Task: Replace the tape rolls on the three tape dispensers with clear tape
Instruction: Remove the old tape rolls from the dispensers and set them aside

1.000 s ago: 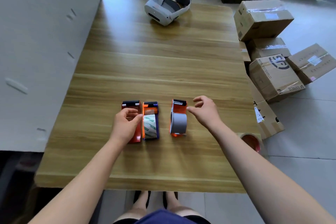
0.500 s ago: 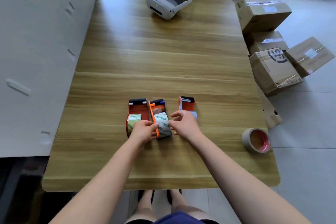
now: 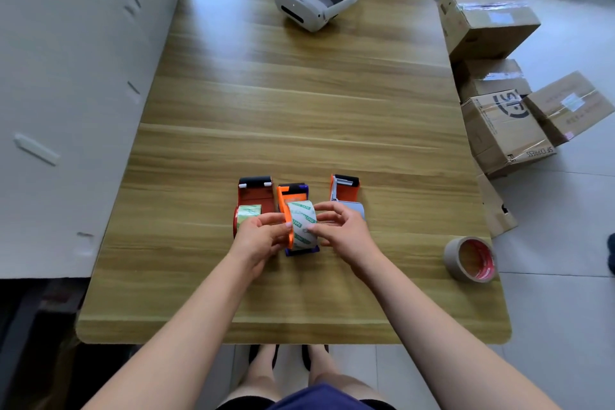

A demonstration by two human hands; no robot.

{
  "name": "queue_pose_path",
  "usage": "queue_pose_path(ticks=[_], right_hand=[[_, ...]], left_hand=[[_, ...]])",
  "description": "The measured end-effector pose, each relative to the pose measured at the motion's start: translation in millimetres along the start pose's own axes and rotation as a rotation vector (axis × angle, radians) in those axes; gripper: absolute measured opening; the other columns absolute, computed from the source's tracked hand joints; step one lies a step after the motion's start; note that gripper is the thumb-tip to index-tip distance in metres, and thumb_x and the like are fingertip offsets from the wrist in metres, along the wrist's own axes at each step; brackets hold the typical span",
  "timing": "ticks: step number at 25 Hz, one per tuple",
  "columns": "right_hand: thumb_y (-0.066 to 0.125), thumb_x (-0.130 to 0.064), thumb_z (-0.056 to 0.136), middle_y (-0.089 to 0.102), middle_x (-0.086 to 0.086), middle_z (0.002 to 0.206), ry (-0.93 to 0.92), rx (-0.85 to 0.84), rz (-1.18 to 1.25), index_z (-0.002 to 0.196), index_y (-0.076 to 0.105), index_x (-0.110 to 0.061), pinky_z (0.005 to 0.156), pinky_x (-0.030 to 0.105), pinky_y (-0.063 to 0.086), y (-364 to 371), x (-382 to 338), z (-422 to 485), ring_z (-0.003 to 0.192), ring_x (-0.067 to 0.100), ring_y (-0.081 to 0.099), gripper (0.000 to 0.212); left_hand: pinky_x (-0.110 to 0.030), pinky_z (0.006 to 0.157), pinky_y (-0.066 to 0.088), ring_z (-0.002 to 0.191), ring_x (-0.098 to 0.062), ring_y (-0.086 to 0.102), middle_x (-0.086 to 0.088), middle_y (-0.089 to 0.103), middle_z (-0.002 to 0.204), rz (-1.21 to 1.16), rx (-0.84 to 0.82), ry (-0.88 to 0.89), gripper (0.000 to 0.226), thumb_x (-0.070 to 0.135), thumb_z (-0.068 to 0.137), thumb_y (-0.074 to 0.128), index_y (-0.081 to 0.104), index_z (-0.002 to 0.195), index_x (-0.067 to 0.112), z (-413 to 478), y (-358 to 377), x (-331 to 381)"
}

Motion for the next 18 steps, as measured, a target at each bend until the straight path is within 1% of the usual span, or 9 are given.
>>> queue_pose_path(ticks=[2, 4, 5, 6, 9, 11, 13, 15, 18], right_hand=[[0.081, -0.010, 0.069, 0.060, 0.010, 0.119, -0.014, -0.051, 0.000, 0.111, 0.059, -0.025, 0.085, 0.031, 0.054, -4, 3, -4, 0.108, 0.021, 0.060, 0.049], [0.085, -0.012, 0.063, 0.054, 0.004, 0.128, -0.019, -0.126, -0.009, 0.132, 0.047, -0.028, 0.093, 0.029, 0.051, -8, 4, -7, 0.118, 0.017, 0.054, 0.081], [0.087, -0.016, 0.059, 0.052, 0.001, 0.132, -0.027, -0.163, -0.009, 0.137, 0.041, -0.033, 0.095, 0.031, 0.049, -9, 5, -9, 0.121, 0.016, 0.052, 0.092], [0.089, -0.021, 0.054, 0.050, -0.001, 0.135, -0.047, -0.189, -0.011, 0.136, 0.040, -0.039, 0.098, 0.034, 0.049, -10, 4, -10, 0.123, 0.015, 0.050, 0.097], [0.088, -0.026, 0.050, 0.055, -0.004, 0.127, -0.117, -0.234, -0.023, 0.121, 0.046, -0.055, 0.098, 0.042, 0.049, -16, -1, -12, 0.122, 0.016, 0.051, 0.088], [0.088, -0.027, 0.050, 0.058, -0.002, 0.123, -0.129, -0.259, -0.059, 0.121, 0.048, -0.054, 0.099, 0.049, 0.046, -20, -1, -11, 0.119, 0.020, 0.054, 0.086], [0.088, -0.027, 0.048, 0.059, 0.002, 0.122, -0.138, -0.263, -0.077, 0.120, 0.050, -0.049, 0.098, 0.052, 0.046, -24, -3, -11, 0.117, 0.024, 0.056, 0.084], [0.088, -0.019, 0.048, 0.059, 0.006, 0.120, -0.150, -0.255, -0.035, 0.118, 0.052, -0.043, 0.095, 0.047, 0.050, -31, -5, -11, 0.113, 0.024, 0.059, 0.082], [0.081, -0.004, 0.051, 0.058, 0.008, 0.113, -0.156, -0.245, 0.078, 0.116, 0.052, -0.033, 0.083, 0.031, 0.055, -47, -11, -17, 0.101, 0.019, 0.062, 0.076]], left_hand=[[-0.020, 0.053, 0.055, 0.062, -0.015, 0.068, -0.011, 0.070, 0.083, 0.000, -0.027, 0.062, 0.023, -0.005, 0.085, 0.057, 0.061, 0.107, -0.001, -9, 3, 4], [-0.017, 0.049, 0.052, 0.056, -0.010, 0.068, -0.008, 0.071, 0.078, 0.046, -0.054, 0.121, 0.019, -0.005, 0.085, 0.056, 0.063, 0.100, 0.003, -19, 7, 10], [-0.016, 0.048, 0.051, 0.056, -0.009, 0.068, -0.008, 0.071, 0.078, 0.077, -0.065, 0.146, 0.018, -0.005, 0.084, 0.057, 0.064, 0.098, 0.005, -23, 9, 13], [-0.015, 0.049, 0.050, 0.056, -0.007, 0.068, -0.008, 0.071, 0.079, 0.107, -0.075, 0.170, 0.017, -0.005, 0.084, 0.058, 0.064, 0.097, 0.005, -26, 11, 16], [-0.014, 0.049, 0.049, 0.055, -0.006, 0.068, -0.010, 0.070, 0.081, 0.145, -0.095, 0.209, 0.019, -0.006, 0.083, 0.059, 0.063, 0.100, 0.001, -37, 17, 21], [-0.014, 0.049, 0.049, 0.056, -0.007, 0.068, -0.010, 0.070, 0.081, 0.151, -0.101, 0.223, 0.018, -0.005, 0.083, 0.060, 0.064, 0.099, 0.001, -41, 20, 22], [-0.014, 0.048, 0.049, 0.054, -0.008, 0.068, -0.006, 0.072, 0.074, 0.145, -0.094, 0.235, 0.016, -0.004, 0.082, 0.061, 0.065, 0.095, 0.003, -43, 21, 22], [-0.017, 0.049, 0.049, 0.052, -0.008, 0.066, -0.001, 0.073, 0.067, 0.126, -0.069, 0.242, 0.015, -0.004, 0.080, 0.063, 0.066, 0.090, 0.007, -42, 18, 23], [-0.017, 0.052, 0.051, 0.054, -0.008, 0.066, 0.001, 0.073, 0.065, 0.099, -0.038, 0.263, 0.018, -0.004, 0.080, 0.063, 0.067, 0.086, 0.012, -35, 9, 24]])
Point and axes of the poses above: each hand's wrist, its own z-axis towards the middle knuckle, its own y-axis out of the palm, x = y × z, the point moved 3 cm from there along z, towards the middle knuckle
